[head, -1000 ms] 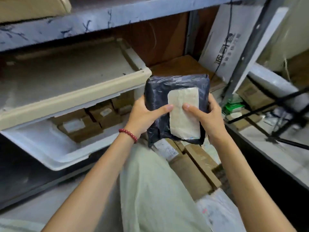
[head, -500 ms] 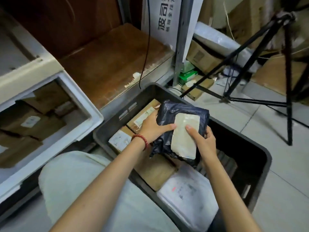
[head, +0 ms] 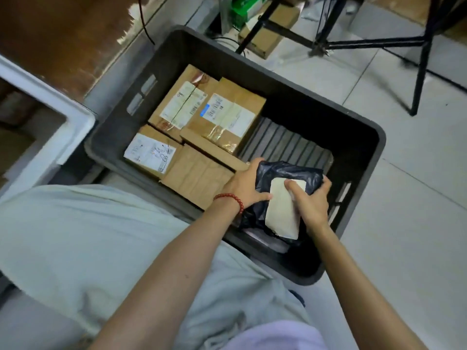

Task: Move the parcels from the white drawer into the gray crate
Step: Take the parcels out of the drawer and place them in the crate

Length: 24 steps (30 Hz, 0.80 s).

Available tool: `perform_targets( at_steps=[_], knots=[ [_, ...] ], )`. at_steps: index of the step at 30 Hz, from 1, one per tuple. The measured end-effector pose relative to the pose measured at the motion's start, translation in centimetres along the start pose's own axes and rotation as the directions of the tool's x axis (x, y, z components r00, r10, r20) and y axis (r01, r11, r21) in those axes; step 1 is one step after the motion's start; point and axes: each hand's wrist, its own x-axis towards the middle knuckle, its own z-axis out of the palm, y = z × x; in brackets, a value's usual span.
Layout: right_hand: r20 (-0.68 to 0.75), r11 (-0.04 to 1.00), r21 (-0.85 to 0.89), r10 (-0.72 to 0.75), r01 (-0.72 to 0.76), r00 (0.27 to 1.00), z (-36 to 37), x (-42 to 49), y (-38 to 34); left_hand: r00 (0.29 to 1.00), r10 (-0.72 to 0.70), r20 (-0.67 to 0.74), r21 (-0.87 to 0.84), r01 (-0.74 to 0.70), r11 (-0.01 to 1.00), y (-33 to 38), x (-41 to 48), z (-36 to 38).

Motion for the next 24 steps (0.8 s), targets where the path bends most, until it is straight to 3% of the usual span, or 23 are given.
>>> perform_targets(
  at_steps=[4,8,13,18,24],
  knots=[
    [0.013,0.993,-0.078,0.092,-0.09,0.996,0.7,-0.3,2.0,0.997,-0.035,0.073,0.313,0.01,0.95,-0.7,-0.5,1.2],
    [0.03,0.971,-0.158,0.185,-0.178,0.982,2.0,-1.0,4.1,0.982,-0.089,0.165,0.604,-0.029,0.796,-1.9,-1.1,2.4],
    [0.032,0.934,-0.31,0.197,-0.178,0.98,1.5,0.3,4.2,0.972,-0.126,0.2,0.671,-0.042,0.74,-1.9,-1.4,3.1],
    [0.053,0.886,-0.463,0.048,-0.018,0.997,1.4,0.0,4.2,0.988,-0.008,0.157,0.743,-0.113,0.659,-0.3,-1.5,2.4],
    [0.166,0.688,-0.649,-0.287,0.323,0.944,1.7,-1.3,2.1,0.945,0.313,-0.092,0.73,-0.149,0.667,2.1,-2.7,-1.3]
  ],
)
